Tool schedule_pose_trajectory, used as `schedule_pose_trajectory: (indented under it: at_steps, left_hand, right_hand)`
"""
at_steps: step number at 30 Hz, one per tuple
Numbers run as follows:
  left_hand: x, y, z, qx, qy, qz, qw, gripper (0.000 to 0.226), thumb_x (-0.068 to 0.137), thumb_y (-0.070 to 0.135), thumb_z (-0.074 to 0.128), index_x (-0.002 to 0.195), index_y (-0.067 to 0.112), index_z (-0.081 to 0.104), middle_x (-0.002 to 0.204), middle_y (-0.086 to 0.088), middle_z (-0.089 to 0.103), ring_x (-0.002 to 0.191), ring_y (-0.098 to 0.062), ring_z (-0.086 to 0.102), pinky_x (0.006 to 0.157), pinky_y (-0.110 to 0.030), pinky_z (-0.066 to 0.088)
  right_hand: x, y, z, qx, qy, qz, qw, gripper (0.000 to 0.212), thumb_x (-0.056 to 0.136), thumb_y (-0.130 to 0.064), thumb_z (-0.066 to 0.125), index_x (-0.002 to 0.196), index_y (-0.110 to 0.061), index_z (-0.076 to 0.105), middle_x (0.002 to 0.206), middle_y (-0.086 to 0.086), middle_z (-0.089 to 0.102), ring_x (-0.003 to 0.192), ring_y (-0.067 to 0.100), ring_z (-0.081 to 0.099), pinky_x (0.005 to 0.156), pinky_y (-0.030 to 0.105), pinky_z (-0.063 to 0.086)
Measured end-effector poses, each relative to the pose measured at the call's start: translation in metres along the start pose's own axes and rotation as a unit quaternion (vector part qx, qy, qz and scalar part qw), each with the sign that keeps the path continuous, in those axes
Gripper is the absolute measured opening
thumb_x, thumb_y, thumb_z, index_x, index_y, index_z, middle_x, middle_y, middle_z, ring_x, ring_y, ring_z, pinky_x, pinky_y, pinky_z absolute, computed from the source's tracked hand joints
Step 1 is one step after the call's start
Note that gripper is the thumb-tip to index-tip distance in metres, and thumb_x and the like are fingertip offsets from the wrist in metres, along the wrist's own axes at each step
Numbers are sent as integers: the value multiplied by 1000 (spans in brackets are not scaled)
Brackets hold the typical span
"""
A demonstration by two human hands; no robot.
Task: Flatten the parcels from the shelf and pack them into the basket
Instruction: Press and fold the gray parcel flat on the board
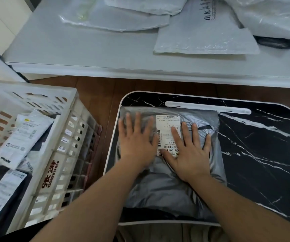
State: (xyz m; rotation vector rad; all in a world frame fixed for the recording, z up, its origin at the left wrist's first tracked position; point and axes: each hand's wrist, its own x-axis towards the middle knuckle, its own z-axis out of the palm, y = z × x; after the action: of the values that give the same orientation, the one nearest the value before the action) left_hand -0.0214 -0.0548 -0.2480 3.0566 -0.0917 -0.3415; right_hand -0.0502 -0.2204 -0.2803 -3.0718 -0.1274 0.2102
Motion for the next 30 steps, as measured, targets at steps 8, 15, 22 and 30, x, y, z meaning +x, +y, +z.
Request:
schedule_pose_trajectory:
  at_steps: [8,15,22,30]
  left_hand:
    - [-85,19,31,-23,-15,35,999,65,83,60,-6,145,42,-15,160,1,-18,143,-38,-24,107,-67,-16]
    - [-88,14,44,-25,51,44,997,57,92,52,28,146,36,37,156,-2,30,143,-40,22,103,-77,4]
    - [-86,16,45,-22,50,48,997,59,90,52,30,146,35,37,157,-3,29,144,-40,20,102,-79,3]
    - [-88,5,45,-8,26,76,997,59,92,56,28,147,33,35,157,-3,29,144,-40,19,103,-77,5]
  right_hand:
    - [-9,1,-25,27,-104,-27,994,75,78,-70,-8,148,-44,-16,155,-3,-33,140,24,-35,111,62,-17]
    - [-87,-2,0,13,-32,-78,996,54,98,-58,16,150,-44,16,161,2,16,147,39,9,107,67,8]
    - [-86,2,6,-2,-5,-90,996,60,93,-61,30,149,-41,26,162,4,16,148,38,5,107,73,7]
    - [-86,3,6,-6,-23,-85,996,60,94,-66,23,149,-42,25,162,4,13,148,38,4,105,75,5]
